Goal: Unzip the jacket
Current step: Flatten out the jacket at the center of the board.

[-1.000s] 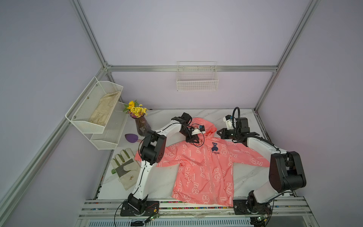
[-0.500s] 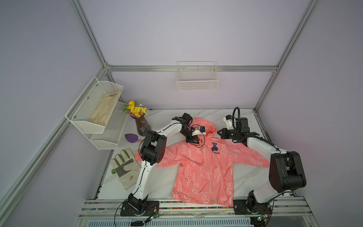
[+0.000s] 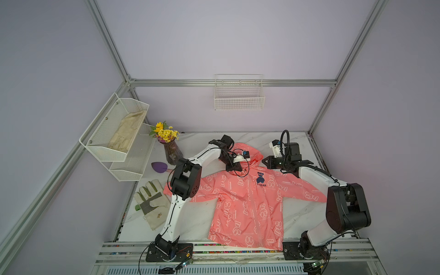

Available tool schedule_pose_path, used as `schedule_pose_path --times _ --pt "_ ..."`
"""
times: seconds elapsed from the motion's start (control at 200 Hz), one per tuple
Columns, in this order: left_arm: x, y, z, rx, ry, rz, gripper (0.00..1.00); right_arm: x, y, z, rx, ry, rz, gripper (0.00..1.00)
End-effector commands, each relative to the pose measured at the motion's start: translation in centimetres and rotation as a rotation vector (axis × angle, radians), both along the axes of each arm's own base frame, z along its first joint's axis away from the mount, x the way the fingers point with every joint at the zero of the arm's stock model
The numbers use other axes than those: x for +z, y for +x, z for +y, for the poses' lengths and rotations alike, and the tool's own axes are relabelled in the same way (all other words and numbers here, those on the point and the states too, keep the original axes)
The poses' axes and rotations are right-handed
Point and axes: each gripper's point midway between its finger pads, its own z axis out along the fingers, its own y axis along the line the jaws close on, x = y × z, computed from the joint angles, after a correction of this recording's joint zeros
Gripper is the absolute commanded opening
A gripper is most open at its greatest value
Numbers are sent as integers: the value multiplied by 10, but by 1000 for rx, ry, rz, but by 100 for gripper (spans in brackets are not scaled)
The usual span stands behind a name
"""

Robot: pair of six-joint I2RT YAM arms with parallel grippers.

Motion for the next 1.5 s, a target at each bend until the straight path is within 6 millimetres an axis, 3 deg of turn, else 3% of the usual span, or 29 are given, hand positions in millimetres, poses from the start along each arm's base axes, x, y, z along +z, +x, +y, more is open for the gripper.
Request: schedule_pose_path --times 0.0,0.145,0.305,0.4,0.87,1.135,1.28,1.495 --pt "43 9 -12 -8 -85 -60 0 19 -10 27 103 42 -25 23" --pt "57 15 -14 11 -117 -58 0 25 -30 58 162 145 45 36" --pt "65 14 -15 4 -138 -61 0 29 -51 86 170 280 132 37" --pt "68 13 -15 0 -150 -59 0 21 -57 94 132 356 214 37" --pt "89 11 -16 -15 -217 -61 0 -12 -48 94 2 423 368 32" --pt "94 9 -16 -19 -233 -59 0 -25 -40 79 -72 435 401 38" --pt "95 8 -16 -22 -234 -60 0 -27 -33 78 -83 436 392 43" --pt "95 4 -13 -28 -235 -60 0 -31 -19 80 -90 445 392 43"
